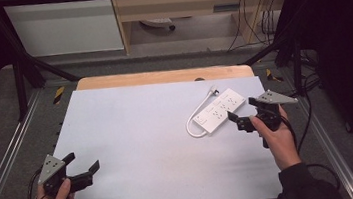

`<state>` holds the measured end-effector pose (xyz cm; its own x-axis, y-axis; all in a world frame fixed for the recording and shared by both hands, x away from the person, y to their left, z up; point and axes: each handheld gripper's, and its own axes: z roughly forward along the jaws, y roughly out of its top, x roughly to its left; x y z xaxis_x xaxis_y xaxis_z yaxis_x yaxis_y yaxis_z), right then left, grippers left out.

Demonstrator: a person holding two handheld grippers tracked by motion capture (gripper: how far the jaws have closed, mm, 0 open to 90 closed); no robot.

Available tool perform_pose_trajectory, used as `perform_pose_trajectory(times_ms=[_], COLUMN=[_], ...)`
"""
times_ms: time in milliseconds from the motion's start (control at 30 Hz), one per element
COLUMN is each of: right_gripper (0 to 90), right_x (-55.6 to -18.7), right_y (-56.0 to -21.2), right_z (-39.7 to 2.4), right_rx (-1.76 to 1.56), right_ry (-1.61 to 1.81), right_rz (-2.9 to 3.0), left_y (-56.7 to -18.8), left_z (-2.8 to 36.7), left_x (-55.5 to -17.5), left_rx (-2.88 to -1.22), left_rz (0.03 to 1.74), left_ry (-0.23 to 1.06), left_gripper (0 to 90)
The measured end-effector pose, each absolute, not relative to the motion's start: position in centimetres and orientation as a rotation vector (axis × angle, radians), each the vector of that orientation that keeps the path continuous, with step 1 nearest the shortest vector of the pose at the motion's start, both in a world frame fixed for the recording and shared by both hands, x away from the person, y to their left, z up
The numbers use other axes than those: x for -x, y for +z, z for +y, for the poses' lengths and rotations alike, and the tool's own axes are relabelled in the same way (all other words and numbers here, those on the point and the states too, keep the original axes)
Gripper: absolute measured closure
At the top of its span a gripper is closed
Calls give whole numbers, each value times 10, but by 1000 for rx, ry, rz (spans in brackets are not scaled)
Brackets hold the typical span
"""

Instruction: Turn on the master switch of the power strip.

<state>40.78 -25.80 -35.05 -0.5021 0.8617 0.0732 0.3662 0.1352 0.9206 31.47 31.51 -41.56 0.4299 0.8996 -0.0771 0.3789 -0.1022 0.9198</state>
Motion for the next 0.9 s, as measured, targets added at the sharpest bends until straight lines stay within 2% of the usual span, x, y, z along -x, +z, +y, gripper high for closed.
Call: perform_pose_trajectory(times_ms=[367, 667, 867, 900], right_gripper=[29, 71, 165, 233], right_x=[-429, -441, -449, -450], right_y=[-340, -335, -331, -331], right_z=[-258, -251, -248, -248], right_rx=[-1190, -1183, -1173, -1168], right_ry=[1320, 1335, 1354, 1359], right_rz=[1925, 1878, 1846, 1838], left_y=[-416, -416, -416, -416], left_z=[314, 314, 314, 314], left_x=[-315, -315, -315, -316], left_rx=[-1687, -1690, -1691, -1692], left_rz=[1122, 1123, 1121, 1121], left_ry=[646, 648, 649, 649], left_gripper=[53, 53, 53, 53])
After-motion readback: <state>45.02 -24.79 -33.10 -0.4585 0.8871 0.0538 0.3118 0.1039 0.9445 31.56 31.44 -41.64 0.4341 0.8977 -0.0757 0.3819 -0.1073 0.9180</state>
